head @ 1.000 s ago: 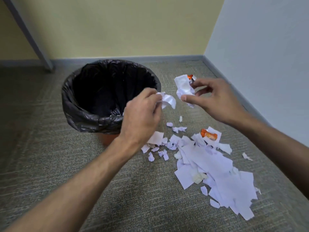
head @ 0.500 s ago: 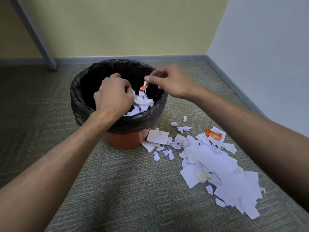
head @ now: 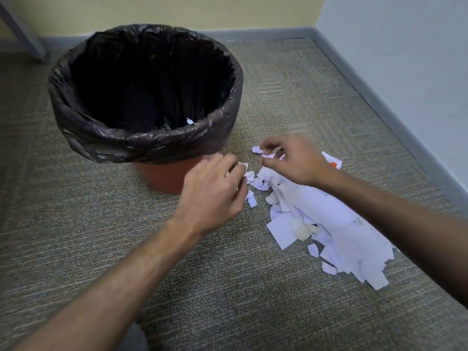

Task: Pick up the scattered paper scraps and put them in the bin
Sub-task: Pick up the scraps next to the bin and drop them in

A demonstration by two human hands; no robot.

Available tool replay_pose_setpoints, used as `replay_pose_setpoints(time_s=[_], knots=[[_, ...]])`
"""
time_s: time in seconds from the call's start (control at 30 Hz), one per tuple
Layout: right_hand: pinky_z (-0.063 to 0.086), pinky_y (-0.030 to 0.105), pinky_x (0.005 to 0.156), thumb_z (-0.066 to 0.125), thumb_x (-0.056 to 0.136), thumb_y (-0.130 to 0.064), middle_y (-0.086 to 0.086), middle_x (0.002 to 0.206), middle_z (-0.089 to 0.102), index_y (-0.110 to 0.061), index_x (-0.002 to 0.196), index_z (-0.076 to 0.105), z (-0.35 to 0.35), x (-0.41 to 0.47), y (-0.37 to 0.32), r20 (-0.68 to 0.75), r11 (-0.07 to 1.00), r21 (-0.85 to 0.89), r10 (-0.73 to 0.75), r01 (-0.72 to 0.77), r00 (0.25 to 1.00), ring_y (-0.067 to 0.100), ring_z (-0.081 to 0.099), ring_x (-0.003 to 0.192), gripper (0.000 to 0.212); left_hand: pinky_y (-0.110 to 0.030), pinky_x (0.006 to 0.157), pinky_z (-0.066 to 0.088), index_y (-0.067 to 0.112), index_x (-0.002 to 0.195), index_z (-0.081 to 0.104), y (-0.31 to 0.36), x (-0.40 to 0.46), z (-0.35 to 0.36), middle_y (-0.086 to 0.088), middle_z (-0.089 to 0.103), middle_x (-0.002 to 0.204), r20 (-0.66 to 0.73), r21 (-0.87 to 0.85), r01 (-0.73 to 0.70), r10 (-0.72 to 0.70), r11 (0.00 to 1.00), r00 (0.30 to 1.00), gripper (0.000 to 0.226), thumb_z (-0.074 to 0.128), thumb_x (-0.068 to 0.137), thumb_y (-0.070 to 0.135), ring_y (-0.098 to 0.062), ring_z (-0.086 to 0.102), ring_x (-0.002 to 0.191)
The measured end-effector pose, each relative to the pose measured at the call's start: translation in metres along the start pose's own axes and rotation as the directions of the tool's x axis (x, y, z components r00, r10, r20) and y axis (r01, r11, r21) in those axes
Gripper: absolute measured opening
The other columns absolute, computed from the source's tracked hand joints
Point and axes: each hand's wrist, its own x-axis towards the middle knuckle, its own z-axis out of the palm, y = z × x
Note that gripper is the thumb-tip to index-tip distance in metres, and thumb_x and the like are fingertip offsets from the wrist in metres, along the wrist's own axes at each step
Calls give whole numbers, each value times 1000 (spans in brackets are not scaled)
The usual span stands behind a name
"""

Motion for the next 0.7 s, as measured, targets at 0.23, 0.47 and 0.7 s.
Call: replay_pose_setpoints(time_s=[0.23, 0.47, 0.7], knots=[[48, 35, 81, 71, 79, -48, -1, 121, 65, -24, 126, 58, 63, 2, 39, 206, 990, -139, 61, -33, 977, 23, 64, 104, 54, -39, 73, 53, 17, 127, 55, -5, -36, 66, -2, 53, 123, 494, 32, 269, -250, 963, 833, 38, 51, 94, 36, -21, 55, 111], [49, 43, 90, 73, 74, -58, 5, 142, 46, -19, 145, 37, 96, 11, 59, 283, 973, -231, 86, -19, 955, 29, 53, 122, 88, -44, 84, 52, 17, 149, 28, -9, -49, 100, -4, 37, 142, 594, 32, 365, -312, 930, 742, 57, 49, 97, 33, -24, 46, 125], [47, 43, 87, 71, 67, -71, 6, 139, 45, -19, 143, 33, 119, 23, 52, 313, 937, -351, 120, -3, 942, 35, 58, 114, 100, -43, 99, 43, 16, 149, 30, -14, -37, 133, -10, 39, 143, 622, -81, 526, -369, 847, 690, 60, 58, 95, 20, -34, 52, 119]])
